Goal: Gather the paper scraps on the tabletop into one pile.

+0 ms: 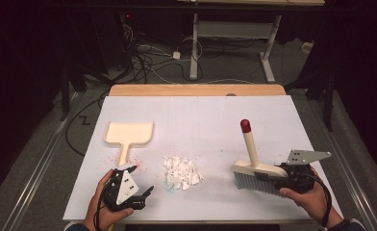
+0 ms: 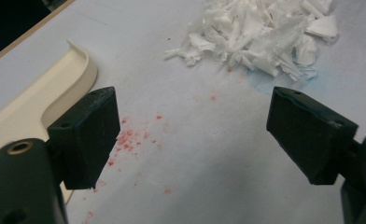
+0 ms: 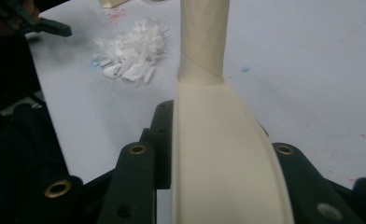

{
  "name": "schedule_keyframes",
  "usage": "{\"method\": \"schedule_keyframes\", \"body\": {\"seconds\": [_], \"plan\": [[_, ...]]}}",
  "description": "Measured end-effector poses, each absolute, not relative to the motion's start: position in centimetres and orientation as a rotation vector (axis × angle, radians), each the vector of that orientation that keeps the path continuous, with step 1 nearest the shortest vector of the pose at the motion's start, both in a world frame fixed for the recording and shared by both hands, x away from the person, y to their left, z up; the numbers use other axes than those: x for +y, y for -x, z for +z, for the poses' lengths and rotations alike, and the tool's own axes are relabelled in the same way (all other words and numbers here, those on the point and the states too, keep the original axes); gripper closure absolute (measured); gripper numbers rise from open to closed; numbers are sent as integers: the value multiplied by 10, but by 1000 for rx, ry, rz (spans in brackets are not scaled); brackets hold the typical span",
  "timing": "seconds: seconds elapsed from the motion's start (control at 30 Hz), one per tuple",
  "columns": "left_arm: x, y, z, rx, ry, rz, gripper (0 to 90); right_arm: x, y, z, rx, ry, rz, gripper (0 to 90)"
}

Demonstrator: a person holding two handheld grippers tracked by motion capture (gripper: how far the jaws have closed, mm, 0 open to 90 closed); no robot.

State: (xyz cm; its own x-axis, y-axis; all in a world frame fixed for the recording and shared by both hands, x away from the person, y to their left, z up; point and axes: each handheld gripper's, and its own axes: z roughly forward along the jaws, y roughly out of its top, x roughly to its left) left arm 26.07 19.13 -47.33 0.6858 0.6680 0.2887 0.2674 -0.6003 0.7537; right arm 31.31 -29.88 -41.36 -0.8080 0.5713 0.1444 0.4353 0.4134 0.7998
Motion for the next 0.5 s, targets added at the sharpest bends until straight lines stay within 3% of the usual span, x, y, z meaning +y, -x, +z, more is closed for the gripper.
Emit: {"method": "schedule_keyframes", "body": {"seconds": [0.27,0.5], "plan": [[190,-261,-475,713,-2212,728,167,-307,-346,-420,2547,-997,1316,666],[191,-261,-475,714,-2215,726,166,-312,-366,-428,2517,-1087,1221,588]]}}
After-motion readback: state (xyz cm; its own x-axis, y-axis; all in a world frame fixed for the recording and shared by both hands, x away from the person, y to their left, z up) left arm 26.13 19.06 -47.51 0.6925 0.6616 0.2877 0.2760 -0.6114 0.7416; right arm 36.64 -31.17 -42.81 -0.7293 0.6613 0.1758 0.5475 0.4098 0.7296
